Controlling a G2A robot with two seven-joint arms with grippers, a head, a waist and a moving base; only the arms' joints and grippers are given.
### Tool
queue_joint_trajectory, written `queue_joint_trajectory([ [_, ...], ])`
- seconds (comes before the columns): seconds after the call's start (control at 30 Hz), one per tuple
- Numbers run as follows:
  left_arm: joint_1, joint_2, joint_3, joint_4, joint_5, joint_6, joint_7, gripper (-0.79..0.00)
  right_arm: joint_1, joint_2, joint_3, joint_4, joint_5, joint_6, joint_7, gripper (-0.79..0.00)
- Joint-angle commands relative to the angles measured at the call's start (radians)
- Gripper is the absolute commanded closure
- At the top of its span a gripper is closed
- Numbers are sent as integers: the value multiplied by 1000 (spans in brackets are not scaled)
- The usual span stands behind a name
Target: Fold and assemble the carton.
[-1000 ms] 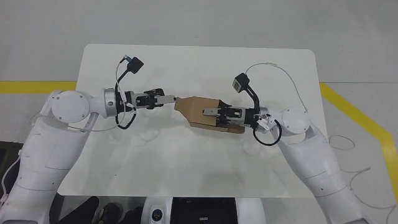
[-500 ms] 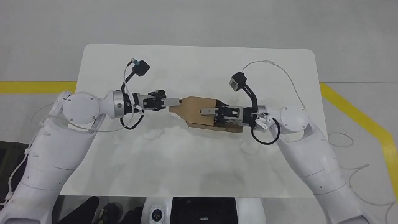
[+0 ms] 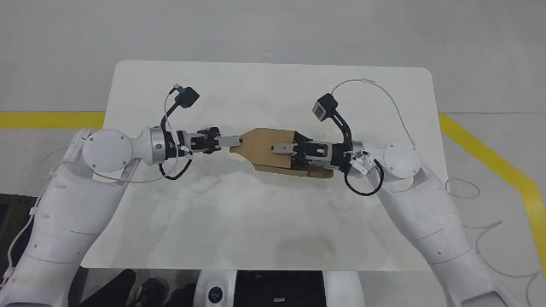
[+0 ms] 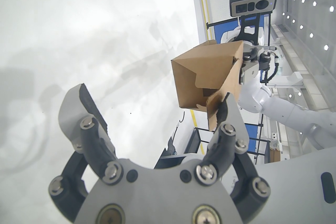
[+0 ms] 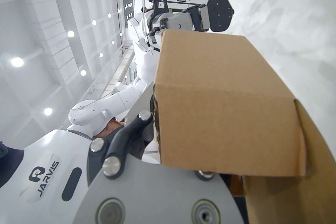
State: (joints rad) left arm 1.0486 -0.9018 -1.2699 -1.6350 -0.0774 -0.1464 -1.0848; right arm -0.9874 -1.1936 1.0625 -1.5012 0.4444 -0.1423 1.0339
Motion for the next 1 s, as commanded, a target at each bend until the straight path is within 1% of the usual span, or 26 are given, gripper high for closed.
queue_joint_trajectory([
  [0.0, 2, 0, -1, 3, -1, 4, 4, -785, 2, -1, -2, 1, 4, -2, -3, 0],
  [0.17, 4, 0, -2, 6, -14, 12, 7, -785, 6, -6, -11, 1, 33, -11, -13, 0],
  [0.47, 6, 3, -15, 12, -25, 22, 5, -785, 13, -9, -15, 8, 38, -19, -10, 0],
  [0.73, 14, -2, 15, -26, -55, 24, -1, -785, 19, -11, -18, 10, 44, -25, -14, 0],
  [0.97, 15, -5, 38, -28, -62, 24, -5, -785, 16, -13, -13, 4, 68, -37, -20, 0],
])
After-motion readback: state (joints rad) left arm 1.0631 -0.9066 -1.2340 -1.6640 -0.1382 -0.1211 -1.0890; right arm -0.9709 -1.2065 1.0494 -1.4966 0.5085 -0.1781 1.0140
